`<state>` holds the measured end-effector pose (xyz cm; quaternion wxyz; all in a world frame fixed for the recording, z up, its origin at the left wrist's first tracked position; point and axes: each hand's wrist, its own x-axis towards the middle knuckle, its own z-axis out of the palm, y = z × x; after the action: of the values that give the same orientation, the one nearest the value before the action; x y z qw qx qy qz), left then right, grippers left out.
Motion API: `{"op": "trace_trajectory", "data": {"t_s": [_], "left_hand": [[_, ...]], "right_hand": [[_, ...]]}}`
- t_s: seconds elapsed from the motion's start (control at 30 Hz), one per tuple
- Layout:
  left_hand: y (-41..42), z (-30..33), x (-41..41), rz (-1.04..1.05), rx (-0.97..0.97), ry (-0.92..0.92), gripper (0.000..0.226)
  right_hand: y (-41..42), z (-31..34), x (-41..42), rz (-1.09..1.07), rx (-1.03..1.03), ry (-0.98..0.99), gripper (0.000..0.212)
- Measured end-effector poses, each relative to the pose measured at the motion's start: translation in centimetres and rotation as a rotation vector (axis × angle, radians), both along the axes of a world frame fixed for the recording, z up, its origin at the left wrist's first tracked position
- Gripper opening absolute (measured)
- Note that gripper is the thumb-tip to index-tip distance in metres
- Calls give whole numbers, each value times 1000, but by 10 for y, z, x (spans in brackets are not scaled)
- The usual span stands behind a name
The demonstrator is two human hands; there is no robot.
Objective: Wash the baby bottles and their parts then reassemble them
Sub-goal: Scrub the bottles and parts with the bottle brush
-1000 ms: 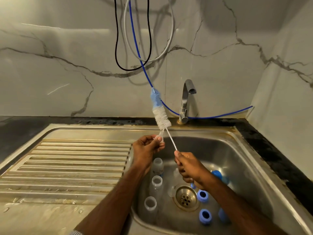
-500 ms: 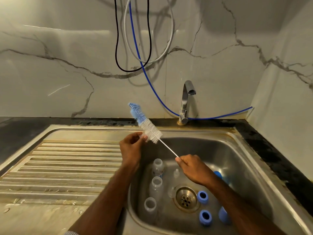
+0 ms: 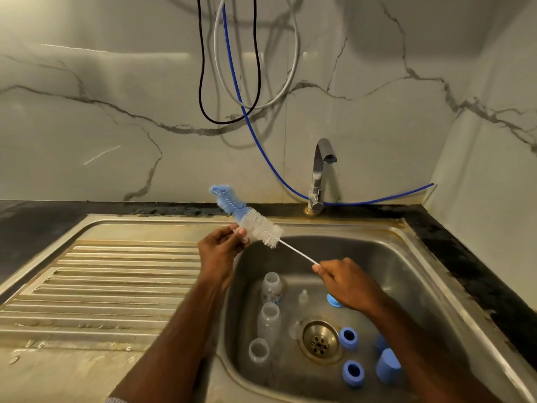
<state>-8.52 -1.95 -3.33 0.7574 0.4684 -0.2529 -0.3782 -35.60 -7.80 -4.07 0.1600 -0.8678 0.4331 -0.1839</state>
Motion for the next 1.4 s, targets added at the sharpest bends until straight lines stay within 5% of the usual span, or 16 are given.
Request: {"op": "trace_trajectory", "data": {"t_s": [0.1,0.23,0.3,0.43,0.53,0.9,1.07,1.3,1.4], "left_hand": [[-1,-3,-16,-90,16,-245,15],[-3,-3,-22,-171,10,-305,11],[-1,-3,-20,-221,-8,-209,13],[-4,4,-24,-195,-131,289,22],[-5,4,-27,-117,-140,393,27],[-3,0,-47,-203,-95,31,31],[-3,-7,-56,-230,-56,-345,18],[-4,-2,-40,-68,-33,131,34],[-5,-2,-31,-36,-51,243,20]], "right_hand": [[8,-3,9,11,-12,15,46],[5,-2,5,-50,-95,3,46],[5,-4,6,-54,-111,-20,46],[4,-7,12,-69,-20,-139,46],[6,-5,15,-44,24,-132,46],[27,-4,32,-62,162,-187,48],[27,-3,40,-82,256,-237,45],[15,-5,27,-116,179,-210,48],[17,-11,31,-58,180,-132,51]]}}
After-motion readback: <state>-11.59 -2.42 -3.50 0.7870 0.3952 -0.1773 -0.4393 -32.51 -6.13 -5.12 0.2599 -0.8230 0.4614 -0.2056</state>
